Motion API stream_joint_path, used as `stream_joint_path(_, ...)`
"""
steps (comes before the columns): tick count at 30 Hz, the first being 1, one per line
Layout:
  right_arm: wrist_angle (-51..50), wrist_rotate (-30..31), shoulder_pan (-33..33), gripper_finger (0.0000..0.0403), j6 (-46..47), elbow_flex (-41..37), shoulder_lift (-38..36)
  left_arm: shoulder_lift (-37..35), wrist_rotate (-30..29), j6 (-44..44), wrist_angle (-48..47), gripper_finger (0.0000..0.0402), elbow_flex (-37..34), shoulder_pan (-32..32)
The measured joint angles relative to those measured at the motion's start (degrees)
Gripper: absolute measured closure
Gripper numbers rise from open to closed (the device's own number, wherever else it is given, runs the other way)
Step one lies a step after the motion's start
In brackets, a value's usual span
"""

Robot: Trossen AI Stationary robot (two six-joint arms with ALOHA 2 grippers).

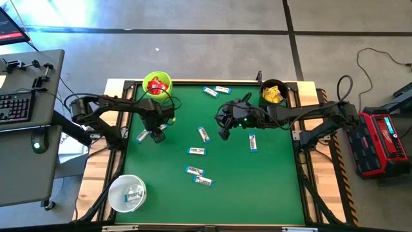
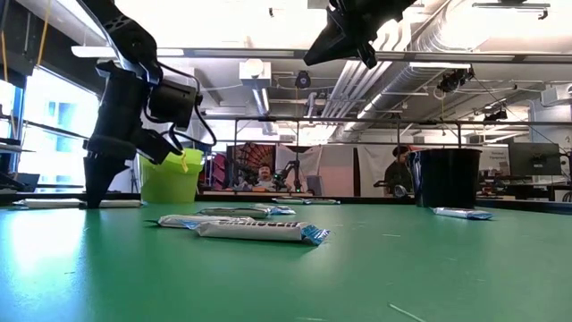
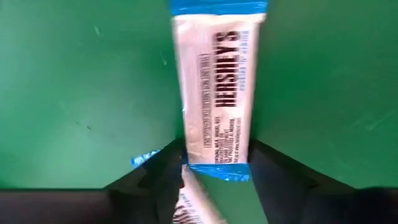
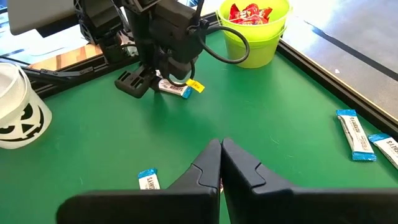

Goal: Sort candy by brand, put in halloween buckets
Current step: Put the white chocolate into the white bucket

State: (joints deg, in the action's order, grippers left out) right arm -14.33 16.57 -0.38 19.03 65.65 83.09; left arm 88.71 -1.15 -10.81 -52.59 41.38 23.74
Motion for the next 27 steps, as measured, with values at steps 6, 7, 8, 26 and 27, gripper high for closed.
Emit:
stream_joint_path(6,0.00,0.01,0.00,0.0403,-0.02,0.00,0.00,-1.49,0.40,0.43,-0.01,0.0294,-0.16,-0.02)
stream_joint_path(7,0.00,0.02,0.00,0.0403,-0.02,0.00,0.00,-1.85,0.30,0.44,-0.01,0.0300,-0.22,-0.02)
stream_joint_path(8,0.00,0.01,0.00,0.0403,-0.02,0.00,0.00,-2.25,0.21,0.44,0.00,0.0304,-0.28,-0.02)
stream_joint_path(26,0.00,0.04,0.00,0.0403,-0.01,0.00,0.00,-8.48,0.43,-0.92,-0.75,0.0299,-0.26,-0.15)
stream_joint_path(27,0.00,0.04,0.00,0.0403,-0.01,0.00,0.00,-9.15,1.17,-0.96,-0.90,0.0299,-0.21,-0.17)
